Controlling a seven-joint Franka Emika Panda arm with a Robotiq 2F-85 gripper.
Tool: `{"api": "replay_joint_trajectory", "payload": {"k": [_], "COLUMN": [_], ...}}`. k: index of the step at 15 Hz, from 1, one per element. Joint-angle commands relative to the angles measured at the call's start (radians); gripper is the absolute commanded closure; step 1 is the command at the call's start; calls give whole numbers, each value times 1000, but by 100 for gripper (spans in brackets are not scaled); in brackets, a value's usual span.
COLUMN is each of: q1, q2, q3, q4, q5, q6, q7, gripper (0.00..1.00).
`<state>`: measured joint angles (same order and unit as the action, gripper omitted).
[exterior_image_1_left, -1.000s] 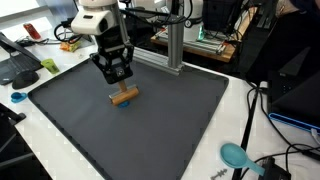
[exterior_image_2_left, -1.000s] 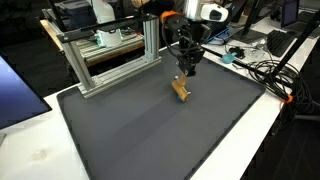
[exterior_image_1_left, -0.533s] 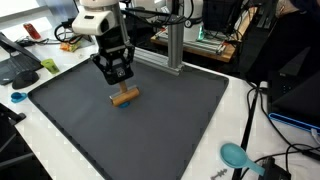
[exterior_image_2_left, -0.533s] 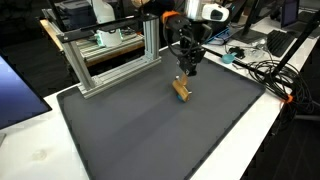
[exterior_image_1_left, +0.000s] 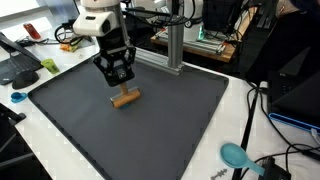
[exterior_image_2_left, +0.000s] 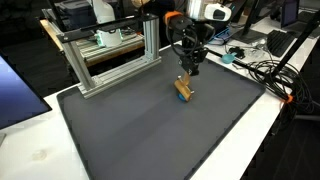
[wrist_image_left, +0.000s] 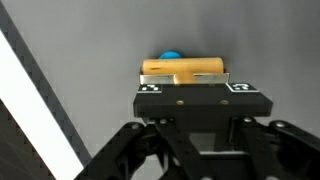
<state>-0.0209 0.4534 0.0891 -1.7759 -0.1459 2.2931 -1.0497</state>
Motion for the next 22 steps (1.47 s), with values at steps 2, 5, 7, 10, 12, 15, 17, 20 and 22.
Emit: {"api": "replay_joint_trajectory", "payload": {"k": [2,5,7,10,12,15,17,20,22], "q1": [11,19,22,18,19,15,9,3,1], "q2": [67,73,80,74,69,65,60,57,56], "q3": [4,-12,-20,-22,-22,-33,-38,-41,-43], "q4": [32,35,37,37,37,33,29,25,22], "q5": [-18,-43,-53,-52,-54,-60,-58,-56,-58], "q6": [40,47,57,51,49,33,28,23,14], "q7": [8,17,23,19,18,25,29,34,36], "gripper": [78,78,78,78,78,78,78,78,78]}}
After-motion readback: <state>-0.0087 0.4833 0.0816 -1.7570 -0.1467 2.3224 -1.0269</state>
